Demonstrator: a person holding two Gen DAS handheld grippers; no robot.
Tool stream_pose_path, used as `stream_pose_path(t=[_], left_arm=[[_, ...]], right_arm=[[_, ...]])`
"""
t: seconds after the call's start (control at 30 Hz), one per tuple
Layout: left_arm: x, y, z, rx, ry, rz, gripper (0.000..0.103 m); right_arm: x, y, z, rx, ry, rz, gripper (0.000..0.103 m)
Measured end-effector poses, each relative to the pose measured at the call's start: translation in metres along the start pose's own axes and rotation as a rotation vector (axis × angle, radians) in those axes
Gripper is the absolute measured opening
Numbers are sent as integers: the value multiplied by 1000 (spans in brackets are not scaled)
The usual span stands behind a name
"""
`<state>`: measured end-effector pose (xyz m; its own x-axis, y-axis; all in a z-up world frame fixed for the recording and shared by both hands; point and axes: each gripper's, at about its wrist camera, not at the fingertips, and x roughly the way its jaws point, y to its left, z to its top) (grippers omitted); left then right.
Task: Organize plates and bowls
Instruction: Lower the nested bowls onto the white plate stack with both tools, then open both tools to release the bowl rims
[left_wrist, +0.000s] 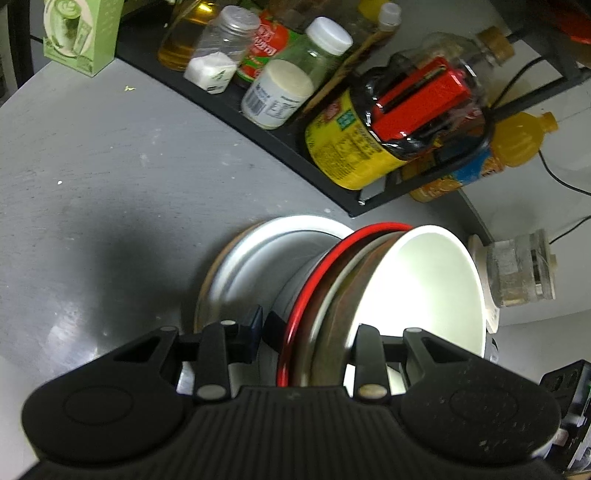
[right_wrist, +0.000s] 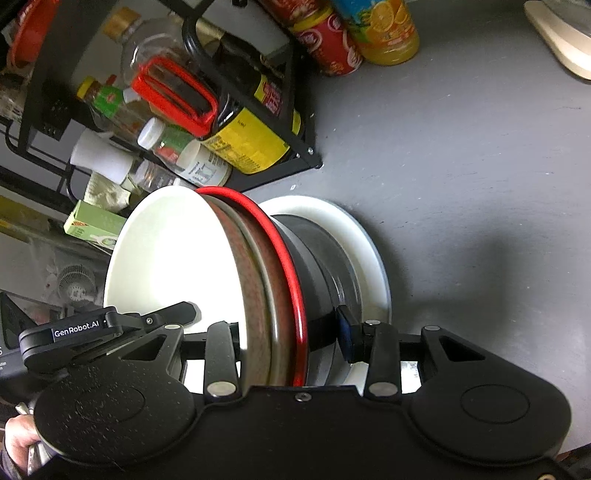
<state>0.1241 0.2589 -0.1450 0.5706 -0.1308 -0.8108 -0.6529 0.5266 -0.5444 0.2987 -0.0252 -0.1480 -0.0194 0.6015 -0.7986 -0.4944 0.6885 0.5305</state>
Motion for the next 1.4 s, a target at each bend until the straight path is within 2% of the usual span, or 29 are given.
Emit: stream_pose_path(t=[0.4, 0.53, 0.67, 0.83, 0.97, 1.07, 1.13, 1.2, 1.27, 1.33, 1.4], left_arm=[[15, 3, 5, -11, 39, 19, 30], [18, 2, 6, -16, 33, 13, 30], [16, -7, 6, 33, 10, 40, 31], [5, -13, 10, 87, -16, 39, 34], [-9, -19, 16, 125, -29, 28, 46], [-18, -25, 20, 168, -47, 53, 56], [-22, -30, 23, 194, -65, 63, 62], [-23, -35, 25, 213, -78, 72, 67], [-22, -38, 28, 212, -79, 71, 69], [-22, -43, 28, 217, -84, 70, 69], [-22, -50, 27, 238, -92, 74, 73]], right_arm=[[14, -2, -3, 29, 15, -24, 37], [16, -4, -3, 43, 10, -19, 41], [13, -3, -2, 39, -3, -14, 44], [-1, -1, 0, 25, -55, -1, 50], [-22, 0, 0, 19, -106, 36, 56], [-38, 1, -1, -3, -134, 48, 61], [-48, 0, -2, -21, -152, 46, 69], [-57, -1, -1, -37, -178, 42, 72], [-64, -4, -1, -35, -197, 31, 74], [-71, -8, -1, -32, -216, 17, 80], [-78, -13, -3, -31, -236, 6, 81]])
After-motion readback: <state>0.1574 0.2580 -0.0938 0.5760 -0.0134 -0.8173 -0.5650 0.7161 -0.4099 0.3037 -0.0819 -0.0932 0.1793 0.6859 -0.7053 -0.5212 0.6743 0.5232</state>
